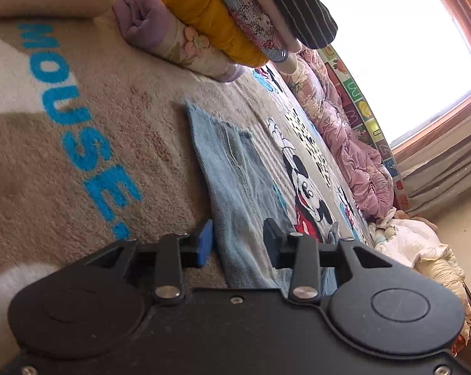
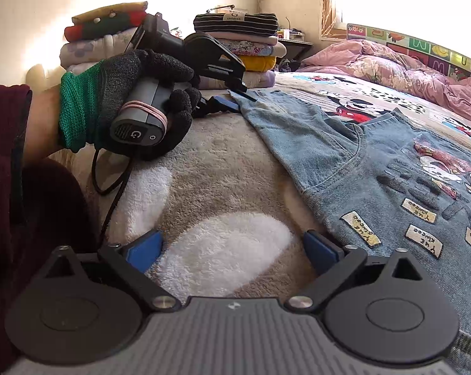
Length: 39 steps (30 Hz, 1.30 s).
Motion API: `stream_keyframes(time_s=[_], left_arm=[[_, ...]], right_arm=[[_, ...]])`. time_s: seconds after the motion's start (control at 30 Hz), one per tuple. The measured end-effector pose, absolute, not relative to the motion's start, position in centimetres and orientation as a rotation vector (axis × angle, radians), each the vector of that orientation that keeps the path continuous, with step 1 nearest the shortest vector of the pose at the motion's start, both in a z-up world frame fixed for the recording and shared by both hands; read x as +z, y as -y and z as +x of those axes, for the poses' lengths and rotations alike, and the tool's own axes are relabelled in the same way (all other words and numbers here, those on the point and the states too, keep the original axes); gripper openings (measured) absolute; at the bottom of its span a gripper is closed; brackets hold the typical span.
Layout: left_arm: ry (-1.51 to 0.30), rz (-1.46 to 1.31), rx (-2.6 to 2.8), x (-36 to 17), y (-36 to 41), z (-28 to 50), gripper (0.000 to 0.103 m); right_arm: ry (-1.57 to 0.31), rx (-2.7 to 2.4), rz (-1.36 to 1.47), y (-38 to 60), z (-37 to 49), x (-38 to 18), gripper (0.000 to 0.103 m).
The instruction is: Fold clothes
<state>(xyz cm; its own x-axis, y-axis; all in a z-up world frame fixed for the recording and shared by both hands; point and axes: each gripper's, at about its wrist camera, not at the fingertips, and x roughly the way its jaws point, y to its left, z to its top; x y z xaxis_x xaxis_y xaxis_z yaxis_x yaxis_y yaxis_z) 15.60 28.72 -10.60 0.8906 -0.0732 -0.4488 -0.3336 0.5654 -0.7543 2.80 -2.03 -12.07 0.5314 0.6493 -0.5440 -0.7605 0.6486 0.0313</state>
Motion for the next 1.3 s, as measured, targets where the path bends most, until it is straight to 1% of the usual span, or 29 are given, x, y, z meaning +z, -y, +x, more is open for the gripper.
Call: stream_keyframes(time_s=[0.03, 0.1, 0.13, 0.2, 0.23, 0.27, 0.33, 0.5, 0.63, 0.67, 0.7, 0.83, 0.9, 1.0, 1.03, 1.07, 1.13, 1.17, 1.23, 1.27, 1.3], left_arm=[[-0.454, -0.968, 0.158, -10.4, -28.5, 15.4, 0.053], [-0.449, -0.965, 0.157, -9.9, -27.9, 14.9, 0.068], [-0.447, -0.964, 0.156, -9.7, -27.6, 14.7, 0.073], [-0.443, -0.961, 0.155, -9.2, -27.0, 14.3, 0.089], [-0.441, -0.955, 0.156, -8.9, -26.7, 14.0, 0.091], [-0.436, -0.949, 0.156, -8.6, -26.4, 13.7, 0.094], [-0.403, -0.922, 0.146, -7.8, -25.3, 12.8, 0.095], [-0.392, -0.77, 0.025, -5.0, -20.2, 12.0, 0.102], [-0.412, -0.572, -0.158, -2.9, -13.6, 11.8, 0.1], [-0.405, -0.512, -0.182, -2.5, -11.5, 11.6, 0.095], [-0.399, -0.455, -0.206, -2.0, -9.4, 11.5, 0.092], [-0.408, -0.272, -0.3, -1.8, -3.2, 10.8, 0.092], [-0.466, -0.17, -0.307, -2.6, -0.8, 11.1, 0.091], [-0.478, -0.008, -0.307, -3.9, 1.8, 10.7, 0.087], [-0.484, 0.026, -0.309, -4.2, 2.3, 10.5, 0.086], [-0.49, 0.059, -0.312, -4.5, 2.7, 10.3, 0.085], [-0.502, 0.12, -0.317, -5.1, 3.5, 10.1, 0.084], [-0.51, 0.12, -0.314, -5.2, 3.6, 10.2, 0.083], [-0.524, 0.121, -0.308, -5.3, 4.0, 10.4, 0.076], [-0.532, 0.121, -0.306, -5.4, 4.2, 10.5, 0.07], [-0.539, 0.121, -0.303, -5.5, 4.3, 10.6, 0.069]], right_arm=[[-0.561, 0.849, -0.226, 2.0, 2.8, -12.0, 0.097], [-0.584, 0.851, -0.25, 2.1, 2.5, -11.6, 0.097], [-0.595, 0.853, -0.258, 2.3, 2.3, -11.2, 0.097], [-0.615, 0.86, -0.26, 3.1, 1.7, -10.4, 0.095], [-0.62, 0.856, -0.238, 3.9, 1.4, -9.9, 0.092], [-0.618, 0.845, -0.188, 5.2, 1.1, -9.4, 0.091], [-0.613, 0.821, -0.089, 7.9, 0.6, -8.3, 0.091], [-0.585, 0.652, 0.247, 16.6, 0.3, -6.9, 0.091], [-0.562, 0.393, 0.523, 24.0, 1.1, -8.1, 0.091], [-0.556, 0.336, 0.591, 25.7, 1.2, -8.5, 0.091], [-0.546, 0.285, 0.659, 27.3, 1.1, -9.0, 0.091], [-0.522, 0.137, 0.821, 31.8, 0.4, -10.7, 0.091], [-0.519, 0.093, 0.859, 33.2, 0.2, -11.5, 0.091], [-0.51, 0.06, 0.905, 34.6, 0.1, -12.6, 0.091], [-0.506, 0.054, 0.914, 34.8, 0.3, -12.9, 0.088], [-0.507, 0.054, 0.925, 34.9, 0.5, -13.3, 0.082], [-0.515, 0.065, 0.947, 35.0, 1.4, -14.1, 0.079], [-0.518, 0.067, 0.946, 34.9, 1.9, -14.3, 0.077], [-0.522, 0.059, 0.932, 34.6, 2.5, -14.5, 0.076], [-0.517, 0.052, 0.918, 34.3, 2.7, -14.6, 0.076], [-0.511, 0.045, 0.905, 34.1, 3.0, -14.7, 0.076]])
